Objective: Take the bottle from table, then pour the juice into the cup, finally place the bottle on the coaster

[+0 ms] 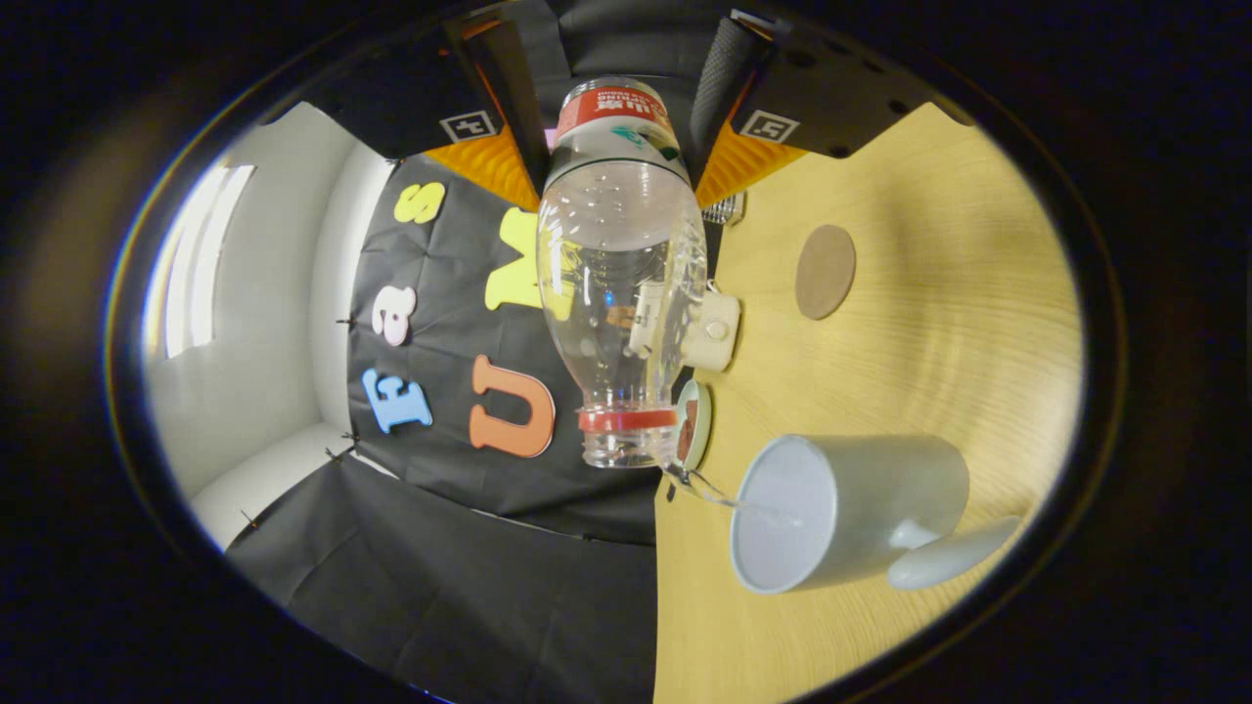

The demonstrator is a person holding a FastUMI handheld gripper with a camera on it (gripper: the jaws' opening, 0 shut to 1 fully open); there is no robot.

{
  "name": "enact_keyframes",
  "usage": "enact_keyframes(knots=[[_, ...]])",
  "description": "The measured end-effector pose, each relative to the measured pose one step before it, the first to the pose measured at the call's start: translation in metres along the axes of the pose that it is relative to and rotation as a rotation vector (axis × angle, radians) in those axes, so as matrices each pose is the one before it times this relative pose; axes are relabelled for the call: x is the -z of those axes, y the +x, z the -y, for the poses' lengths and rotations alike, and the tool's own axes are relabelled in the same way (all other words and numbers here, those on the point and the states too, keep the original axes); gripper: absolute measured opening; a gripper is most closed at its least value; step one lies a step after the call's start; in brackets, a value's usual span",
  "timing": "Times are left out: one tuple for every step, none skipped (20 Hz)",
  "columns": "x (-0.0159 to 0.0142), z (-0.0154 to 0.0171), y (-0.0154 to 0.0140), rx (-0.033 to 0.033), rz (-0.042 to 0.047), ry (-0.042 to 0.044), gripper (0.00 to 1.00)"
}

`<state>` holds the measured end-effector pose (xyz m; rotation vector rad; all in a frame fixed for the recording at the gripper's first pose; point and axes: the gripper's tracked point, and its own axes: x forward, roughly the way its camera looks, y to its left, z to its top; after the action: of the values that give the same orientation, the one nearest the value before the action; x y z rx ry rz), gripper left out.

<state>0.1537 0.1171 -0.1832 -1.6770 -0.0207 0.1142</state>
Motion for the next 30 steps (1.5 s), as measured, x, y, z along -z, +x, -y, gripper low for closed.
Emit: enact_keyframes(knots=[[0.00052,0.00234,0.00004,0.00118,0.00143,-0.00087,0.75],[0.00084,0.00517,0.00441,-0.00027,0.00296,-0.00343,0.75],[-0.00116,0.00165,0.00179,-0.00085,0.00382,-0.00584,0.75],[-0.00058,-0.00223,0.00055,-0.00134,0.00163,-0.00807,0.75],[-0.00031,-0.00224,-0.00132,-0.00419,0.00159,-0.00653,0.75],[0.00089,-0.00089,0.00049,-0.0029,-0.00132,-0.00387,0.75],[0.00135,0.00015,-0.00003,-0.00244,-0.00008,-0.00524,0.75],[-0.00057,0.00094,0.00021,0.00363,-0.00088,-0.00698,0.75],[0.00051,0.00182,0.00032,0.00458,-0.00185,-0.0038,0.75],[0.00072,0.0026,0.00041,0.00227,-0.00115,0.00115,0.75],[0.00061,0.00103,0.00091,0.00031,-0.00186,0.00177,0.75],[-0.0001,0.00146,-0.00025,0.00286,0.00138,-0.00209,0.75],[-0.00044,0.0017,0.00047,0.00376,-0.00033,-0.00473,0.75],[-0.00055,0.00091,0.00056,0.00236,0.00251,-0.00278,0.75],[-0.00001,-0.0003,0.00099,-0.00167,-0.00084,-0.00148,0.75],[0.00086,-0.00098,-0.0006,-0.0026,-0.00117,-0.0016,0.75],[0.00013,-0.00108,0.0002,-0.00158,-0.00138,-0.00566,0.75],[0.00081,0.00041,-0.00133,-0.00155,-0.00147,-0.0076,0.75],[-0.00044,-0.00034,0.00073,-0.00255,-0.00051,-0.00539,0.75],[-0.00034,-0.00079,-0.00012,-0.00199,-0.00097,-0.00355,0.75],[0.00123,0.00036,0.00087,-0.00035,-0.004,-0.00217,0.75],[-0.00055,-0.00101,0.00028,-0.00108,0.00062,-0.00033,0.75],[-0.00049,-0.00047,0.00058,-0.00187,-0.00003,-0.00137,0.75],[-0.00084,-0.00059,-0.00044,-0.00307,0.00059,-0.00584,0.75],[-0.0013,0.00083,-0.00099,0.00147,0.00155,-0.00587,0.75],[-0.00067,0.00046,0.00031,0.00021,0.00371,-0.00305,0.75],[-0.00027,-0.00076,0.00048,-0.00329,0.00249,-0.00275,0.75],[-0.00009,0.00088,-0.00083,-0.00043,0.00158,-0.00339,0.75],[-0.00084,0.00038,0.00018,-0.00209,0.0035,-0.00615,0.75],[-0.00055,0.00109,-0.00119,0.00111,0.0008,-0.00516,0.75]])
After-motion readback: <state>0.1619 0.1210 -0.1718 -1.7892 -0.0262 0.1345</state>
